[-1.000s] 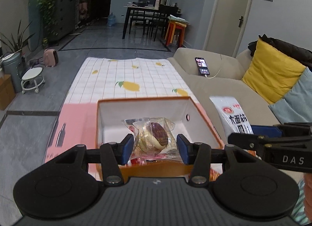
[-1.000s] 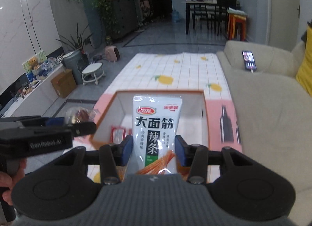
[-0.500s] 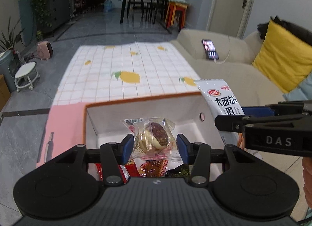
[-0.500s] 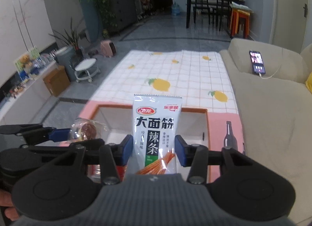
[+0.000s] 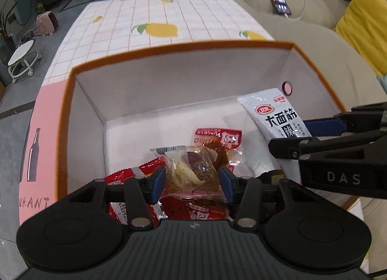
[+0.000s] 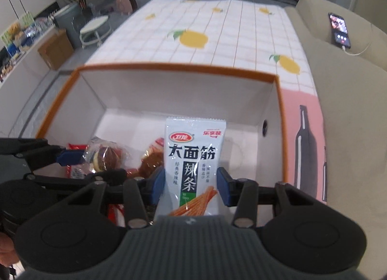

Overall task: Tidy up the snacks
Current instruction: 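Carry both snacks into the orange box and open both tools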

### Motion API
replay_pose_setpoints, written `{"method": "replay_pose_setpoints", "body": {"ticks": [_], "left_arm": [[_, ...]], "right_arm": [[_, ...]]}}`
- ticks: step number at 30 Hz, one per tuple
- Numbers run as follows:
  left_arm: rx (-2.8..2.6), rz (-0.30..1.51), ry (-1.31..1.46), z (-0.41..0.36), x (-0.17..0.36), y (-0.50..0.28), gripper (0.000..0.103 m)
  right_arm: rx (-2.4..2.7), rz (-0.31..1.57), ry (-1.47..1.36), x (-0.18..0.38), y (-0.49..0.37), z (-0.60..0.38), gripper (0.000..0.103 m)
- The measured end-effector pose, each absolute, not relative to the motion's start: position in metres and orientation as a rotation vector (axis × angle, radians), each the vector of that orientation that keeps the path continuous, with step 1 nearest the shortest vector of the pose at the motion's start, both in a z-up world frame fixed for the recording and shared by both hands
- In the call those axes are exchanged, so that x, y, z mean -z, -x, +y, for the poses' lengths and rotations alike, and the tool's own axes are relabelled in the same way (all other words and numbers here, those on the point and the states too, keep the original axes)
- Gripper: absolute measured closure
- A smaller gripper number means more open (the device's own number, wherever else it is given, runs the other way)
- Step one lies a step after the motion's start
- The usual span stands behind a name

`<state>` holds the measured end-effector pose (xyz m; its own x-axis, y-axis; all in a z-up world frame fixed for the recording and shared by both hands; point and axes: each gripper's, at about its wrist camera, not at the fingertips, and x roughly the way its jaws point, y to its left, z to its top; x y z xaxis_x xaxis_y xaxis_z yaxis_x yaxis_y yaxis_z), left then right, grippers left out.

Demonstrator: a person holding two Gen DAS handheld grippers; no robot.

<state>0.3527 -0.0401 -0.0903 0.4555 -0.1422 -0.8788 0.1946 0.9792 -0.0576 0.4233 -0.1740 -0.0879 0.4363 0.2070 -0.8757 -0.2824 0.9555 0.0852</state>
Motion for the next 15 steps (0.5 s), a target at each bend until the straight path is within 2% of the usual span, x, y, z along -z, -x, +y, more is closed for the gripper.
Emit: {"method": "replay_pose_setpoints", "body": {"ticks": [15], "left_arm": [[0.181,1.113,-0.095,-0.042,0.104,-0.359,0.046]], "right_arm": [[-0.277,1.168,0.116,0.114,-0.431,-0.166,0.055]]}}
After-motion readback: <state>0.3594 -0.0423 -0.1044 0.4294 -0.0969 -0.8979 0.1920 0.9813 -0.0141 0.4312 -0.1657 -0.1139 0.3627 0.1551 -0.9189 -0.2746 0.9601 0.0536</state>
